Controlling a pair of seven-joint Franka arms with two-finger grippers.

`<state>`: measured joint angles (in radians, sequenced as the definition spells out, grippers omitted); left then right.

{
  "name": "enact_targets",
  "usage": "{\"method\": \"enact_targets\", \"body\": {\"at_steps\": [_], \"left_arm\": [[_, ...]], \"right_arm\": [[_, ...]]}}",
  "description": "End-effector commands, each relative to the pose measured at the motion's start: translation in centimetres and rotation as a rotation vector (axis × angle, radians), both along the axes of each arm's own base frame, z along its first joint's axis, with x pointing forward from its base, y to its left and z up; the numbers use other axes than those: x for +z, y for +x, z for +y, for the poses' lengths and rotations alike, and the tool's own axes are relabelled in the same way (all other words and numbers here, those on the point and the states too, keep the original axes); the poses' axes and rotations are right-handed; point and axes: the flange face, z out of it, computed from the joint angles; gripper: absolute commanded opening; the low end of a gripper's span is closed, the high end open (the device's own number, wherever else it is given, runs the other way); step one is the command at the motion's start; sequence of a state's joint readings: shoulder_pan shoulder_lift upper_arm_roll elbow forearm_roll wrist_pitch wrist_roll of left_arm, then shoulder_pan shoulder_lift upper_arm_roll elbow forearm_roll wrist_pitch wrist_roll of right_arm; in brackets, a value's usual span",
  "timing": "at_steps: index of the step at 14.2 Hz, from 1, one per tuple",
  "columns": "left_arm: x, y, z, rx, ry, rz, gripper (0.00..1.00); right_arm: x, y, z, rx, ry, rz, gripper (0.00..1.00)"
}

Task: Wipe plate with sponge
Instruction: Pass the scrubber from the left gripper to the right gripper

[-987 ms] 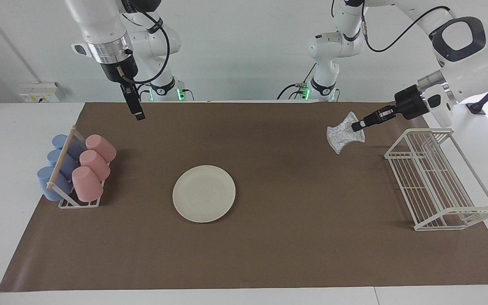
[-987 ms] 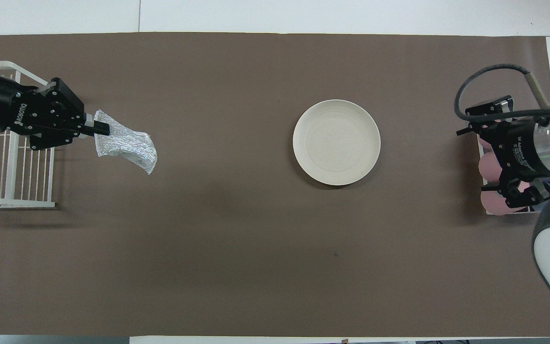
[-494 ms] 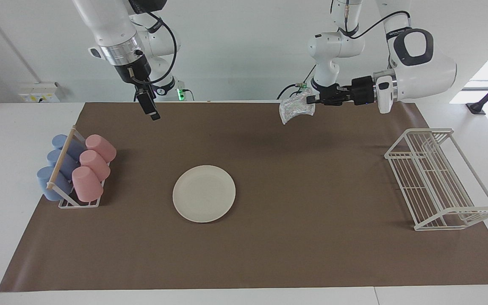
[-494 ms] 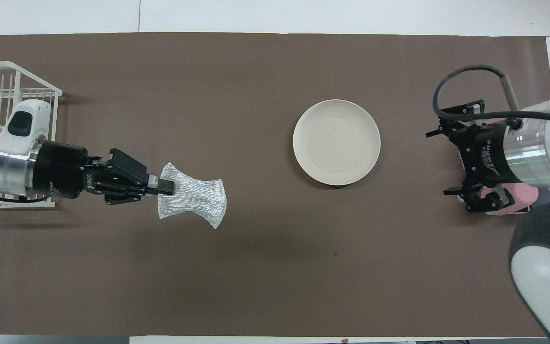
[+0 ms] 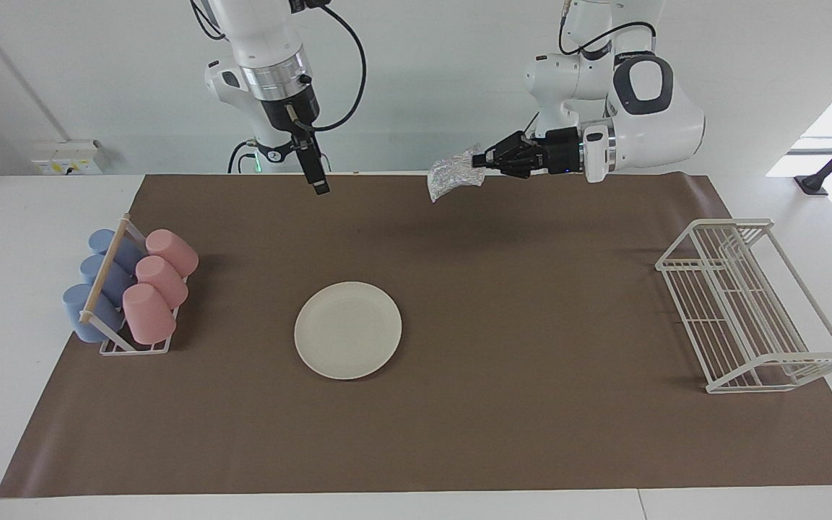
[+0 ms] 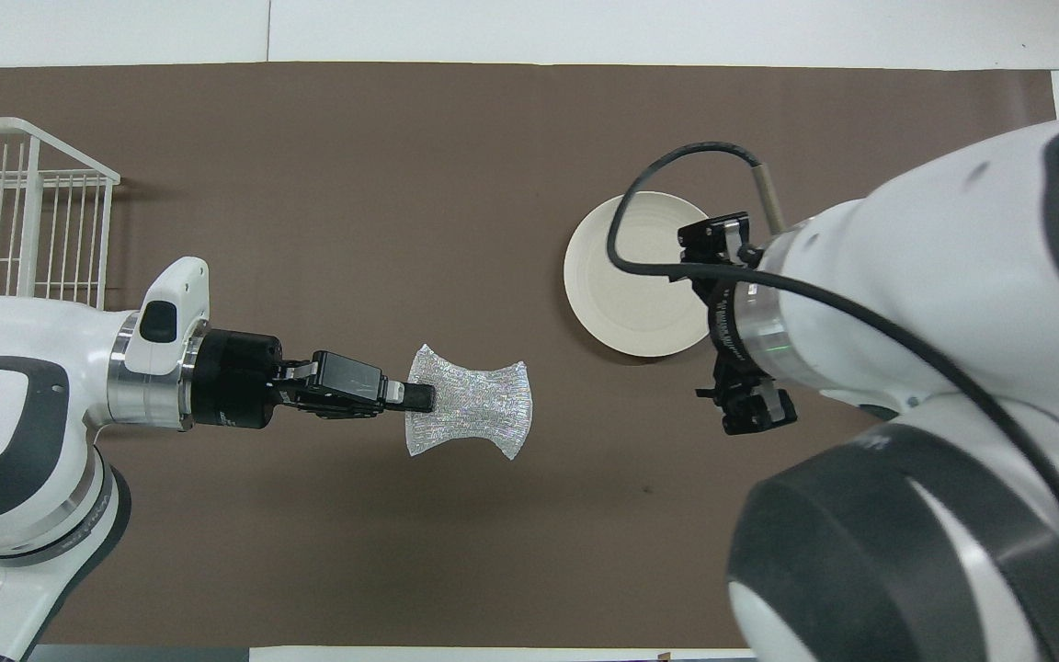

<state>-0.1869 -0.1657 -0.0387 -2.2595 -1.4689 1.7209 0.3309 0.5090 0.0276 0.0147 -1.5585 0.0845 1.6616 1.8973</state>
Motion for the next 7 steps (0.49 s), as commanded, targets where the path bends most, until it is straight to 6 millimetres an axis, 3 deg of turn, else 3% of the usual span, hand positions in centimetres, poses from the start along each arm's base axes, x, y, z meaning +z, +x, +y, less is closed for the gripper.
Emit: {"method": "enact_targets", "body": {"at_steps": [1, 3, 7], "left_arm": [[0.3, -0.9, -1.9, 0.017, -0.022, -0.029, 0.0], [0.2, -1.4, -3.4, 0.011, -0.003, -0.038, 0.0], [0.1, -1.7, -4.0, 0.007, 0.002, -0.04, 0.0]], "right_arm": [[-0.3, -0.8, 2.9, -0.074, 0.0, 0.007, 1.0], [-1.0, -1.9, 5.8, -0.121, 0.025, -0.009, 1.0], [-1.9, -2.5, 6.9, -0.12, 0.02, 0.001, 1.0]]}}
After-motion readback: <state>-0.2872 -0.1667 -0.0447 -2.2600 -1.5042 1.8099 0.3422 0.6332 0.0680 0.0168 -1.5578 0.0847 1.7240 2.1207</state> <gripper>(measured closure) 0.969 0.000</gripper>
